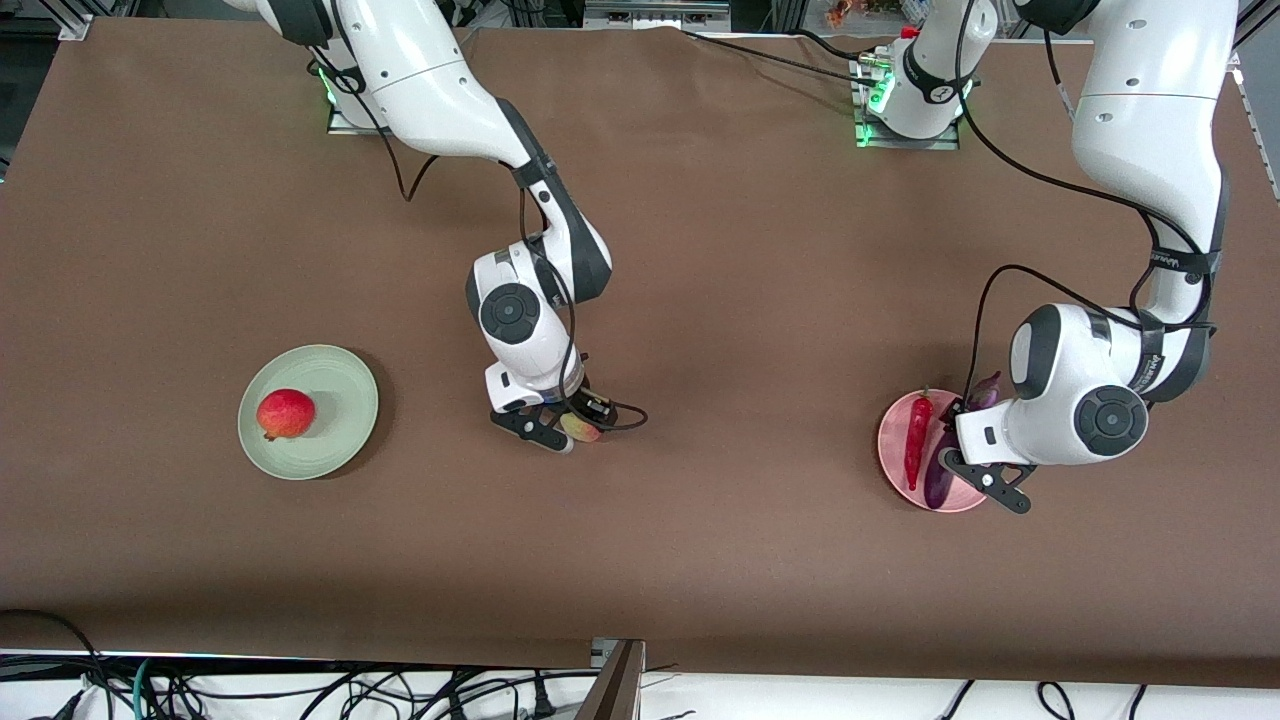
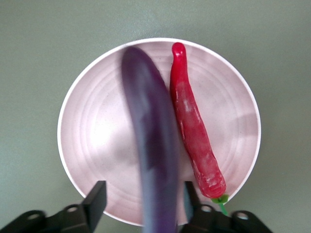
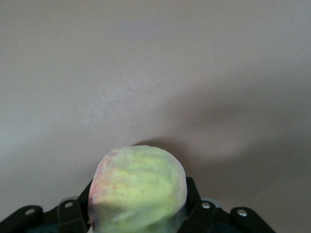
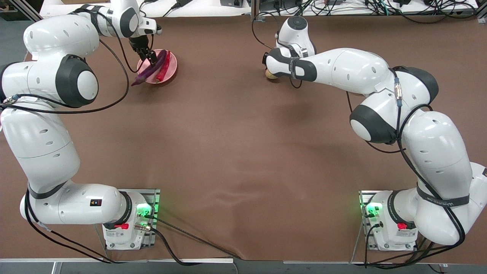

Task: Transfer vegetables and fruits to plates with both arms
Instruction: 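Lower the eggplant onto the pink plate while the right gripper grasps the peach, then place the peach on the green plate while the left gripper withdraws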

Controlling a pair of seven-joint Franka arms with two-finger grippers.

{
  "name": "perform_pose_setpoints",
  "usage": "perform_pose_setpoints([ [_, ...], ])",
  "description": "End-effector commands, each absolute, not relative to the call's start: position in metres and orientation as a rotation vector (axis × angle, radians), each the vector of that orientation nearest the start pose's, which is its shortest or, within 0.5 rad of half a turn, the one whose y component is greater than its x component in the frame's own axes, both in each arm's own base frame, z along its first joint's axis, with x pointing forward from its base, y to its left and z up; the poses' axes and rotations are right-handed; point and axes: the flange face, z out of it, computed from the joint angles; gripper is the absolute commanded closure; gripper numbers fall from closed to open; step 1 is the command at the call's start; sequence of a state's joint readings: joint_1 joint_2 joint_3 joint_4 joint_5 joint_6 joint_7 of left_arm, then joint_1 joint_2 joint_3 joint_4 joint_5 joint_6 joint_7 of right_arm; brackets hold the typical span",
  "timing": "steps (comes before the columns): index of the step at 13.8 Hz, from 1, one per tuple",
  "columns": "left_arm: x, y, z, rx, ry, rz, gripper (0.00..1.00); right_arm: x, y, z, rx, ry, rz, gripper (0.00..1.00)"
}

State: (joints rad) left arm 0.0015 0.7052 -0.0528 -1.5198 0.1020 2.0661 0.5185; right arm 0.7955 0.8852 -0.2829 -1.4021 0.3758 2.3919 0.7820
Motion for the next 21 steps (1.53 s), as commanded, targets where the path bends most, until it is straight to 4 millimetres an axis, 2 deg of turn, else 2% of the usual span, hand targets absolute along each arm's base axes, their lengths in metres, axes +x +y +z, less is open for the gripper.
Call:
perform_pose_setpoints([
  [1, 0.695, -0.025, 0.238, -2.958, 0.984, 0.235, 0.0, 0.635, 0.367, 0.252, -3.029, 0.516, -0.005, 0.9],
  [2, 0.696, -0.024, 0.245, -2.957, 0.98, 0.228, 0.0, 0.641, 0.344, 0.269, -3.068, 0.433, 0.049, 0.9],
  [3, 0.698, -0.024, 0.261, -2.954, 0.972, 0.199, 0.0, 0.648, 0.306, 0.284, -3.108, 0.353, 0.157, 0.9],
  [4, 0.699, -0.025, 0.288, -2.948, 0.969, 0.162, 0.0, 0.653, 0.268, 0.292, -3.133, 0.272, 0.274, 0.9],
  [5, 0.697, -0.027, 0.313, -2.947, 0.957, 0.149, 0.0, 0.657, 0.238, 0.293, -3.155, 0.198, 0.342, 0.9],
  [7, 0.683, -0.026, 0.376, -2.958, 0.888, 0.164, 0.0, 0.665, 0.162, 0.294, -3.213, 0.156, 0.461, 0.9],
  [8, 0.675, -0.024, 0.405, -2.964, 0.849, 0.165, 0.0, 0.667, 0.135, 0.287, -3.244, 0.12, 0.49, 0.9],
  [10, 0.651, -0.019, 0.462, -2.971, 0.783, 0.198, 0.0, 0.669, 0.095, 0.273, -3.263, 0.109, 0.524, 0.9],
  [11, 0.641, -0.02, 0.488, -2.982, 0.71, 0.185, 0.0, 0.669, 0.083, 0.267, -3.26, 0.129, 0.532, 0.9],
  [13, 0.617, -0.021, 0.539, -2.991, 0.637, 0.225, 0.0, 0.67, 0.077, 0.242, -3.278, 0.142, 0.531, 0.9],
  [14, 0.604, -0.021, 0.566, -3.013, 0.566, 0.163, 0.0, 0.673, 0.074, 0.23, -3.29, 0.147, 0.503, 0.9],
  [15, 0.588, -0.022, 0.589, -3.044, 0.417, 0.108, 0.0, 0.673, 0.071, 0.217, -3.306, 0.149, 0.482, 0.9],
  [17, 0.556, -0.02, 0.608, -3.098, -0.028, 0.058, 0.0, 0.673, 0.077, 0.203, -3.306, 0.127, 0.473, 0.87],
  [18, 0.544, -0.026, 0.61, -3.089, -0.1, -0.009, 0.0, 0.674, 0.075, 0.203, -3.297, 0.135, 0.477, 0.58],
  [19, 0.542, -0.027, 0.609, -3.104, -0.072, -0.049, 0.0, 0.674, 0.078, 0.21, -3.285, 0.132, 0.472, 0.01],
  [20, 0.538, -0.026, 0.613, -3.11, -0.024, -0.053, 0.0, 0.675, 0.081, 0.223, -3.266, 0.131, 0.463, 0.0],
  [21, 0.538, -0.034, 0.618, -3.108, 0.021, -0.065, 0.0, 0.676, 0.086, 0.246, -3.243, 0.121, 0.467, 0.0],
])
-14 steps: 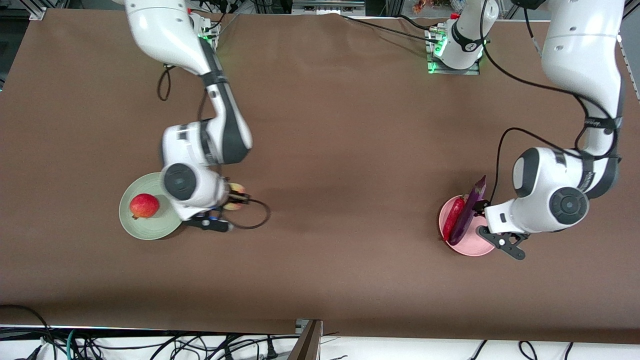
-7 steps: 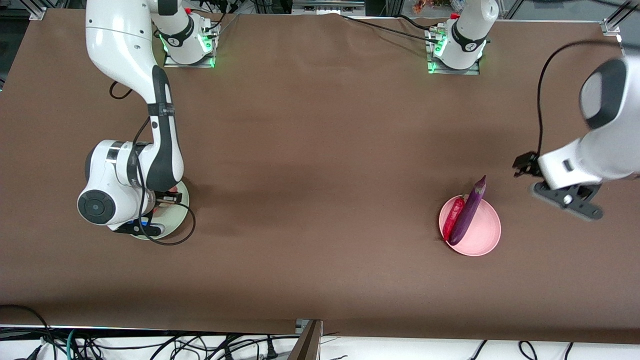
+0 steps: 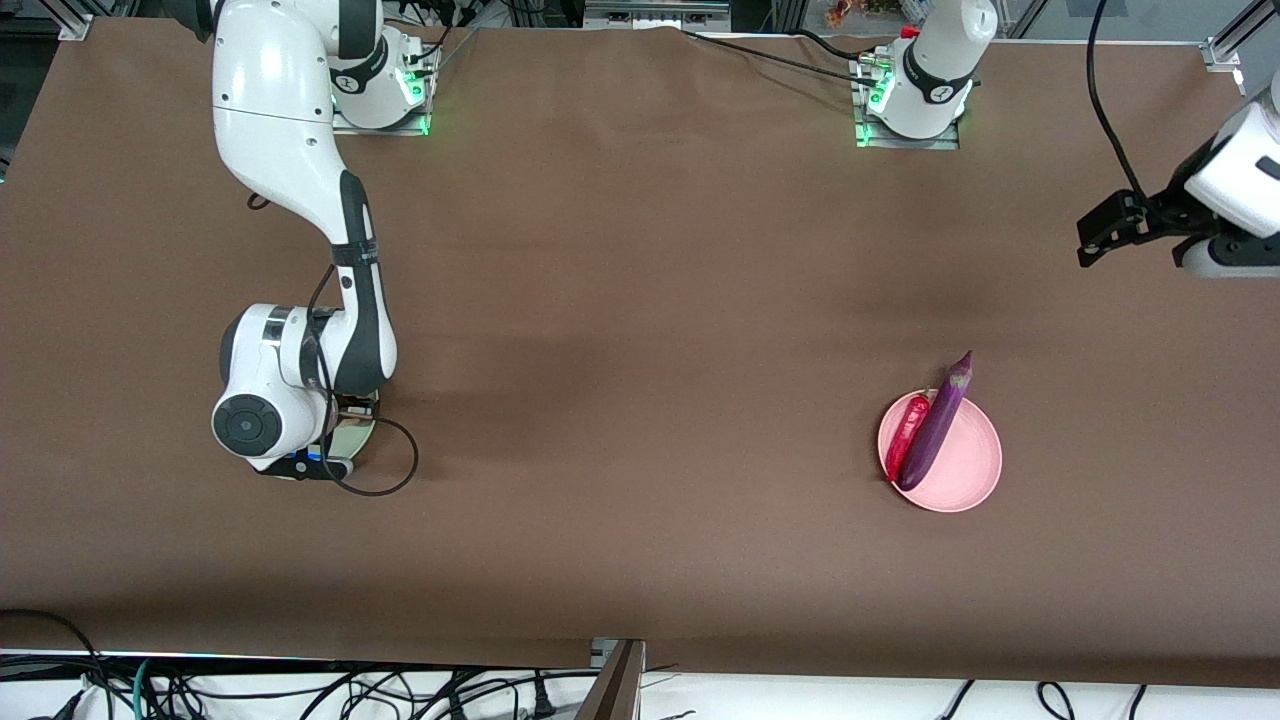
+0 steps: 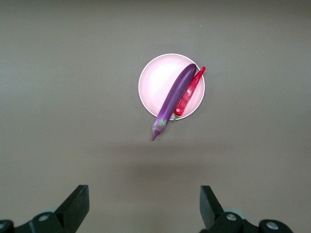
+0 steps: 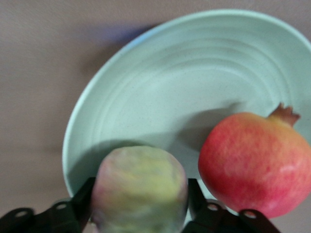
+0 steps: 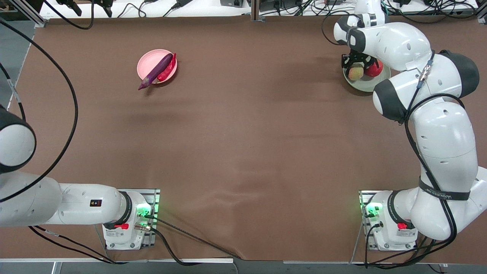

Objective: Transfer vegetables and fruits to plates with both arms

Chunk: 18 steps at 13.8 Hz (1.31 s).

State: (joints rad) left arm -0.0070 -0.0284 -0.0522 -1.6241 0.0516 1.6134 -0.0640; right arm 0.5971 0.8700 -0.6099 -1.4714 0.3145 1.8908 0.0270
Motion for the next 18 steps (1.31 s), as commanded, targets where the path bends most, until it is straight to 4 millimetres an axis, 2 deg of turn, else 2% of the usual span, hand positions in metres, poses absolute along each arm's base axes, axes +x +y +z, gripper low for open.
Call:
perform_pose_setpoints([
  [1, 0.541, -0.04, 0.621, -3.104, 0.05, -0.061, 0.0, 0.677, 0.092, 0.27, -3.223, 0.099, 0.494, 0.0],
  [3, 0.539, -0.036, 0.623, -3.098, 0.045, -0.033, 0.0, 0.678, 0.091, 0.329, -3.184, -0.002, 0.541, 0.0],
  [5, 0.536, -0.036, 0.622, -3.094, 0.057, 0.01, 0.0, 0.675, 0.073, 0.379, -3.157, -0.071, 0.541, 0.0],
  [7, 0.535, -0.037, 0.623, -3.095, 0.081, 0.013, 0.0, 0.669, 0.064, 0.41, -3.134, -0.085, 0.52, 0.0],
  [10, 0.537, -0.041, 0.624, -3.093, 0.107, 0.006, 0.0, 0.659, 0.063, 0.458, -3.108, -0.026, 0.431, 0.0],
  [11, 0.537, -0.04, 0.625, -3.094, 0.105, 0.006, 0.0, 0.653, 0.052, 0.483, -3.09, 0.042, 0.385, 0.0],
  [14, 0.538, -0.039, 0.624, -3.094, 0.102, 0.009, 0.0, 0.627, 0.046, 0.531, -3.147, 0.064, 0.328, 0.0],
  [17, 0.538, -0.038, 0.625, -3.094, 0.097, 0.009, 0.0, 0.584, 0.027, 0.585, -3.095, 0.131, 0.253, 0.0],
  [18, 0.538, -0.038, 0.625, -3.094, 0.095, 0.009, 0.0, 0.571, 0.034, 0.593, -3.093, 0.102, 0.274, 0.0],
])
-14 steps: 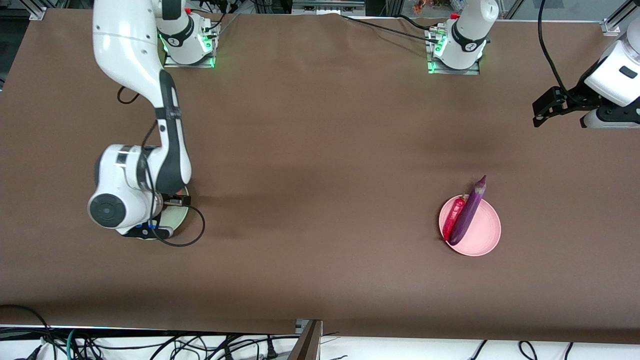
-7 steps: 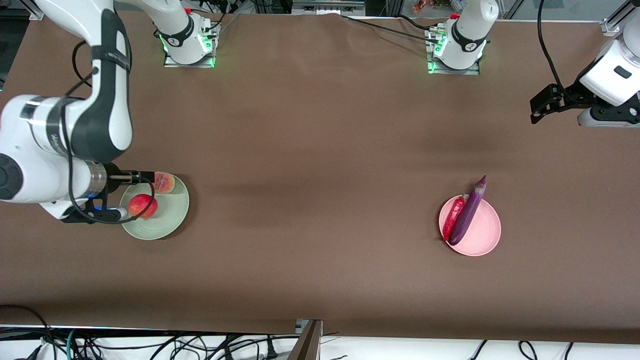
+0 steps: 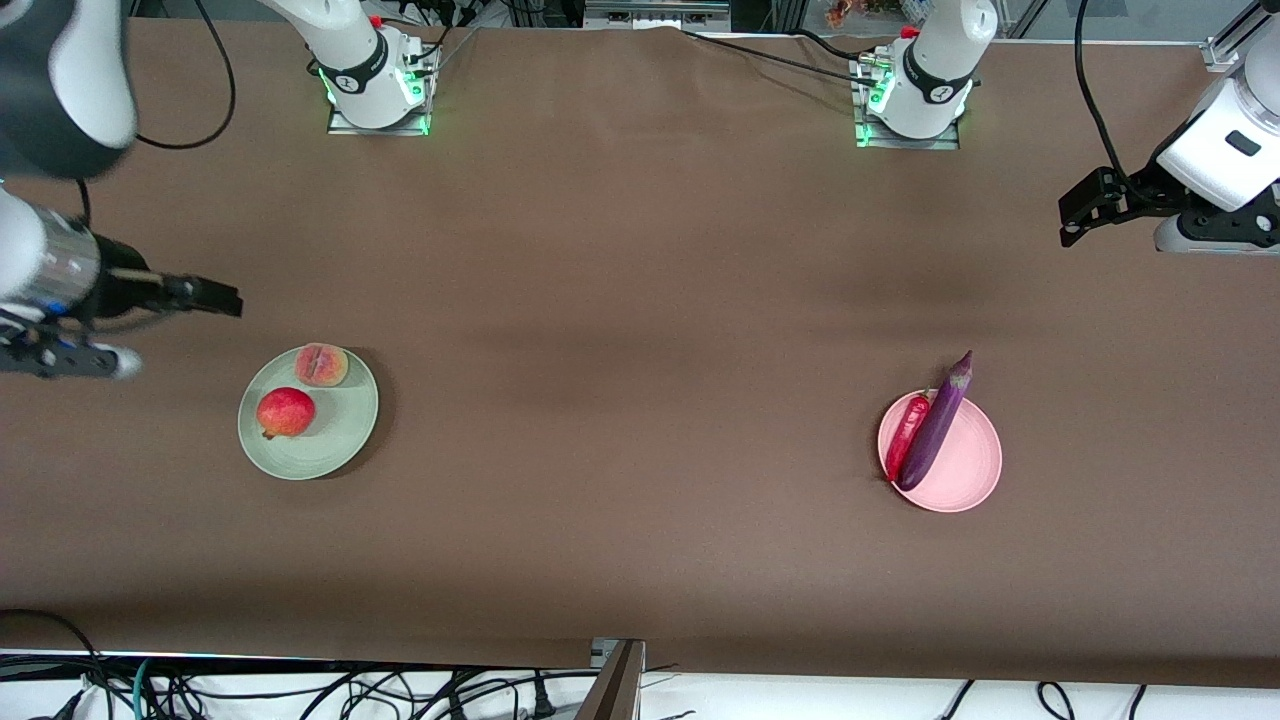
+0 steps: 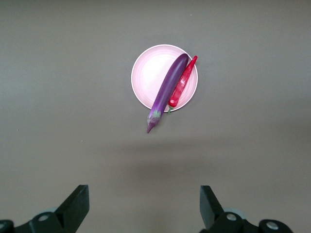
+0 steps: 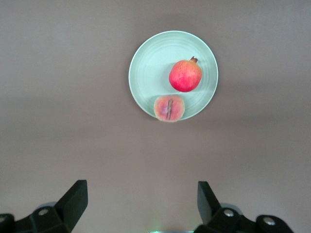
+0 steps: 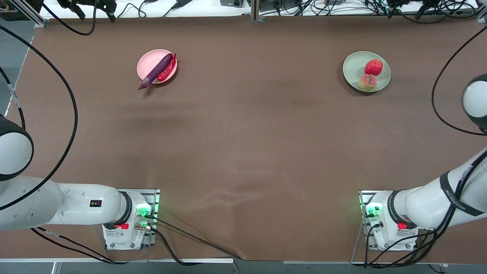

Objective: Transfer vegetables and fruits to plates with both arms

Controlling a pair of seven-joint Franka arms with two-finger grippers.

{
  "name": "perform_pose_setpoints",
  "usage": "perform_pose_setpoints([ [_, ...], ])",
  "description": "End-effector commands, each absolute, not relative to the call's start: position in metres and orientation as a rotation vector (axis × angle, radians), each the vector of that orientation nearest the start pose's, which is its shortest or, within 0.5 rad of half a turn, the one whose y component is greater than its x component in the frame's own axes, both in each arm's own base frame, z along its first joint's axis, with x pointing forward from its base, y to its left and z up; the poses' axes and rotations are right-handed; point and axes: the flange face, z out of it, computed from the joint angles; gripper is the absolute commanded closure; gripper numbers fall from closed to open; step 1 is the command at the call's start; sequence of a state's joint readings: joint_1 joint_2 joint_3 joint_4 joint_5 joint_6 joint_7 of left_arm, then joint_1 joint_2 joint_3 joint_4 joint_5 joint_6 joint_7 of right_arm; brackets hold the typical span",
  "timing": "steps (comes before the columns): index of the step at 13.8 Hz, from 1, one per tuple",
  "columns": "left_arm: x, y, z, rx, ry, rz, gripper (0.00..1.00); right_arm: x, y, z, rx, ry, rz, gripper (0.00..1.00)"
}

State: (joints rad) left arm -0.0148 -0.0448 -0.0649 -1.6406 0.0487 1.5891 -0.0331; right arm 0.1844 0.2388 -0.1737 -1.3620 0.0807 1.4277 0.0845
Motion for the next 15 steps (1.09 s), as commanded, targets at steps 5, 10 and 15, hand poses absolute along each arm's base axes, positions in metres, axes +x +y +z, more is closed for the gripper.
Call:
perform_pose_setpoints([
  [5, 0.537, -0.037, 0.624, -3.094, 0.092, 0.023, 0.0, 0.532, 0.024, 0.624, -3.163, 0.086, 0.34, 0.0],
  [10, 0.537, -0.037, 0.624, -3.093, 0.095, 0.023, 0.0, 0.534, 0.035, 0.623, -3.156, 0.083, 0.322, 0.0],
  [15, 0.537, -0.037, 0.624, -3.093, 0.097, 0.023, 0.0, 0.545, 0.024, 0.615, -3.152, 0.092, 0.323, 0.0],
])
